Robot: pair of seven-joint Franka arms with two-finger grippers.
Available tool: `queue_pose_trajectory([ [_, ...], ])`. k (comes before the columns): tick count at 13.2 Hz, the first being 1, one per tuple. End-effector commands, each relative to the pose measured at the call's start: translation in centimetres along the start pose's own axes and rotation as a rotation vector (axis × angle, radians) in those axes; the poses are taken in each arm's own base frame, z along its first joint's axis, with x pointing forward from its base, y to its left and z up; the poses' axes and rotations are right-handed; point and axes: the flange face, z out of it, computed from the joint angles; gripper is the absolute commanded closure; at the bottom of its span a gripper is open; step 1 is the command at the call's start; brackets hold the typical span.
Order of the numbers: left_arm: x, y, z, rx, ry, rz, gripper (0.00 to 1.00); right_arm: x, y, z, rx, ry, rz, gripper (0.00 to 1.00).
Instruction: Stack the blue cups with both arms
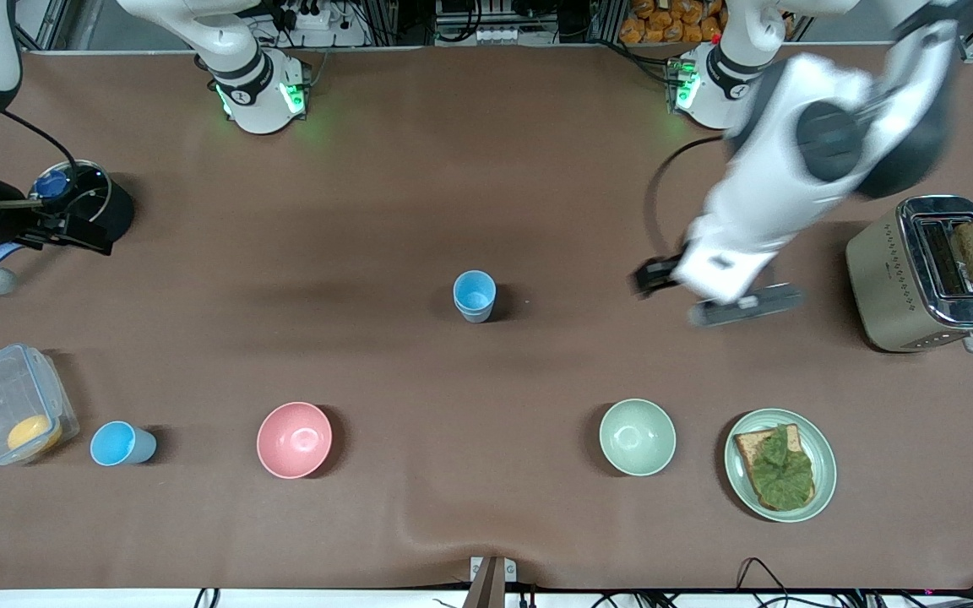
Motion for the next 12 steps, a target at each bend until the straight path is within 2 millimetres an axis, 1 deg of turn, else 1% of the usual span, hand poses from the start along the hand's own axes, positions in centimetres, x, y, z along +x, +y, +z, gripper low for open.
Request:
queue_pose_trajectory([
  [1, -1.0, -8.5, -4.4, 0.034, -0.007, 0.060, 0.00, -0.5, -0.1, -0.4, -0.012, 0.001, 0.003, 0.00],
  [2, -0.9, -11.7, -5.8, 0.069, 0.002, 0.102, 0.00, -0.5, -0.1, -0.4, -0.012, 0.001, 0.001, 0.00],
  [3, -0.9, -14.1, -6.8, 0.080, 0.005, 0.128, 0.00, -0.5, -0.1, -0.4, -0.012, 0.001, 0.001, 0.00],
  [4, -1.0, -15.8, -7.5, 0.082, 0.012, 0.139, 0.00, -0.5, 0.0, -0.4, -0.012, 0.001, 0.003, 0.00],
  [5, -1.0, -17.9, -8.0, 0.100, 0.020, 0.123, 0.00, -0.5, -0.1, -0.4, -0.012, 0.001, 0.003, 0.00],
  [7, -1.2, -20.6, -8.8, 0.109, 0.028, 0.094, 0.00, -0.5, -0.1, -0.4, -0.012, 0.001, 0.003, 0.00],
  [8, -1.1, -21.3, -9.0, 0.109, 0.025, 0.081, 0.00, -0.5, -0.1, -0.4, -0.012, 0.001, 0.003, 0.00],
  [12, -0.6, -21.4, -8.6, 0.112, 0.007, 0.077, 0.00, -0.5, 0.0, -0.4, -0.012, 0.001, 0.004, 0.00],
])
